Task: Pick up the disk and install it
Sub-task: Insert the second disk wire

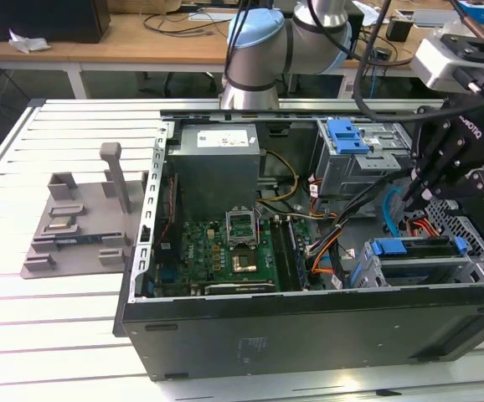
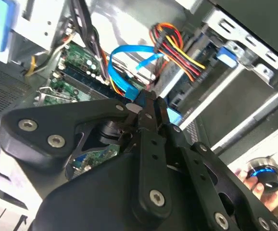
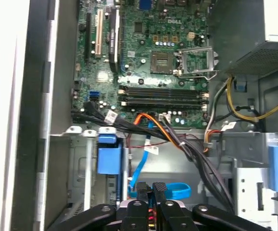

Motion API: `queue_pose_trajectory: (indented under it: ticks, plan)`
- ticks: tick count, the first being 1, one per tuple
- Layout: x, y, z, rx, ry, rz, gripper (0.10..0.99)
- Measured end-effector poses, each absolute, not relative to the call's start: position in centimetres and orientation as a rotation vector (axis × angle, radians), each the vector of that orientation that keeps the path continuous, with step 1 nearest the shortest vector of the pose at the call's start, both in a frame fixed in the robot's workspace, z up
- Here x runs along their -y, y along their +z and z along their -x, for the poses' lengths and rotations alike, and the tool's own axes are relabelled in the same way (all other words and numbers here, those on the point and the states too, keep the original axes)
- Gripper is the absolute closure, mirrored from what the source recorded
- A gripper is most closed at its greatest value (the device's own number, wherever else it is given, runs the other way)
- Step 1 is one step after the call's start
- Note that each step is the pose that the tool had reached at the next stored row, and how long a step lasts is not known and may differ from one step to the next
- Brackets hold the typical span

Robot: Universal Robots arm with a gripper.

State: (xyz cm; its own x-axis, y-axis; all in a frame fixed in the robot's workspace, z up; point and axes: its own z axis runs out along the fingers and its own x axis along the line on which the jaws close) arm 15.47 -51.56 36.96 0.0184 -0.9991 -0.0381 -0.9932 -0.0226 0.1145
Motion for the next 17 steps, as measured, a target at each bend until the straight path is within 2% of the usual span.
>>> queue_pose_trajectory:
  ticks: [5, 9, 17]
  plan:
    - [53.2, 36.8, -15.5, 2.145, -0.137, -2.189, 0.925]
    - [53.4, 36.7, -15.5, 2.103, -0.069, -2.17, 0.925]
    - [53.5, 35.7, -16.1, 2.047, -0.08, -2.235, 0.925]
